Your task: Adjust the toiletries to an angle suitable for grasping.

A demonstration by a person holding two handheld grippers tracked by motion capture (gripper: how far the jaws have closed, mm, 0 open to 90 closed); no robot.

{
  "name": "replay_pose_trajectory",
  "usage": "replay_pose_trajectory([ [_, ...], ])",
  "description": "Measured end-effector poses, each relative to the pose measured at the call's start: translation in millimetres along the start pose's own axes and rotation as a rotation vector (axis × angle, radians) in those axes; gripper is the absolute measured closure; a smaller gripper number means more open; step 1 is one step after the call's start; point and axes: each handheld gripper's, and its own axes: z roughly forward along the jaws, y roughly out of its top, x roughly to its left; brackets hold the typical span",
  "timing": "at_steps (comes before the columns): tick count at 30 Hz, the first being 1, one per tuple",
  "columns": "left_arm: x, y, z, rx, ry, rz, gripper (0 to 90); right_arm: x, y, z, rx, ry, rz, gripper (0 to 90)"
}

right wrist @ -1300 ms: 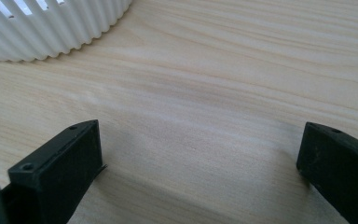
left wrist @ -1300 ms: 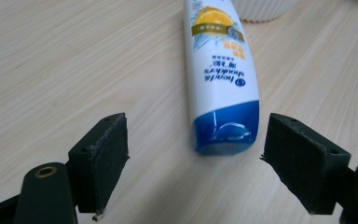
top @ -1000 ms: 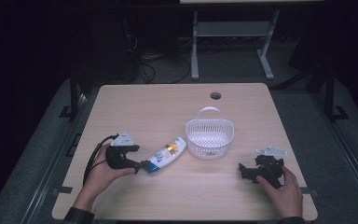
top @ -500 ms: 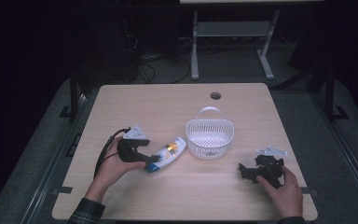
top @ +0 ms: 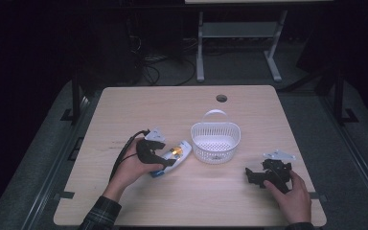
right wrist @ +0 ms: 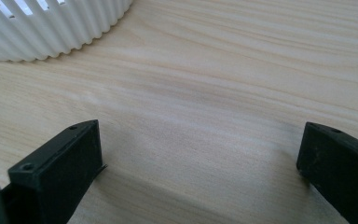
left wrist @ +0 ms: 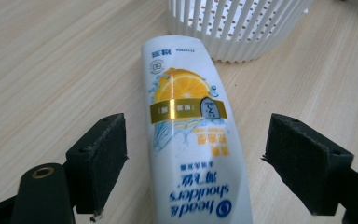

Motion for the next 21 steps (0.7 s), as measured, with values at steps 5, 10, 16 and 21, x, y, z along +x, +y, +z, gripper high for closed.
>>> replay_pose_trajectory([
  [5, -0.7, 4.3, 11.2, 0.024, 0.007, 0.008, 18.7, 0.0, 0.0, 0.0, 0.0, 0.0, 0.0, 0.0],
  [10, -0.6, 7.6, 20.4, 0.039, 0.007, 0.007, 18.5, 0.0, 0.0, 0.0, 0.0, 0.0, 0.0, 0.0],
  [16, -1.6, 7.4, 31.5, 0.082, 0.01, 0.007, 18.4, 0.0, 0.0, 0.0, 0.0, 0.0, 0.0, 0.0],
  [21, -1.5, 7.5, 35.9, 0.105, 0.019, 0.011, 18.6, 0.0, 0.0, 0.0, 0.0, 0.0, 0.0, 0.0],
])
